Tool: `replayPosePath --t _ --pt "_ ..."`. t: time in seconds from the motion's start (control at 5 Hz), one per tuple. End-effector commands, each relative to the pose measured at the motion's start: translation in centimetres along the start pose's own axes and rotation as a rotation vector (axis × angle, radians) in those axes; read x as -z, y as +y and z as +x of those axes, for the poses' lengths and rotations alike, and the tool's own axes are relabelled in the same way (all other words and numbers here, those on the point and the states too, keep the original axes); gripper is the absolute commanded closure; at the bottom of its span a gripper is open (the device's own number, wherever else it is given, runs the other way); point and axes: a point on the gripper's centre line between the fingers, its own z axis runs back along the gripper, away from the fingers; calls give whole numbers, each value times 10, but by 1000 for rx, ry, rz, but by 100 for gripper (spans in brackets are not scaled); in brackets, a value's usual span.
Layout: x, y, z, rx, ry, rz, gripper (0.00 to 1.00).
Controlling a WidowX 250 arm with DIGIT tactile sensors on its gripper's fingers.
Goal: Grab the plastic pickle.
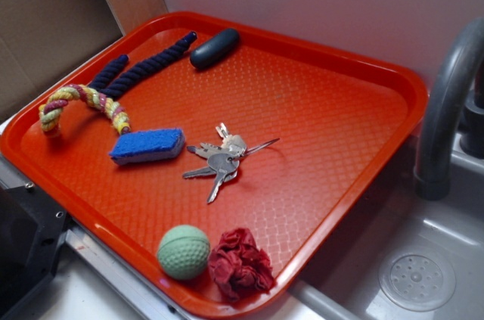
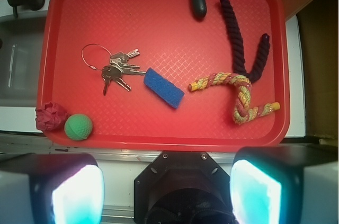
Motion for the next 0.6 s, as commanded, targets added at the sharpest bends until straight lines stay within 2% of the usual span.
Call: replayPosePath --t 0.0,0.2,0.4 --pt "0 0 0 0 0 0 0" --pt "41 1 46 -7 -57 152 0" --pt "81 10 87 43 -67 100 0"
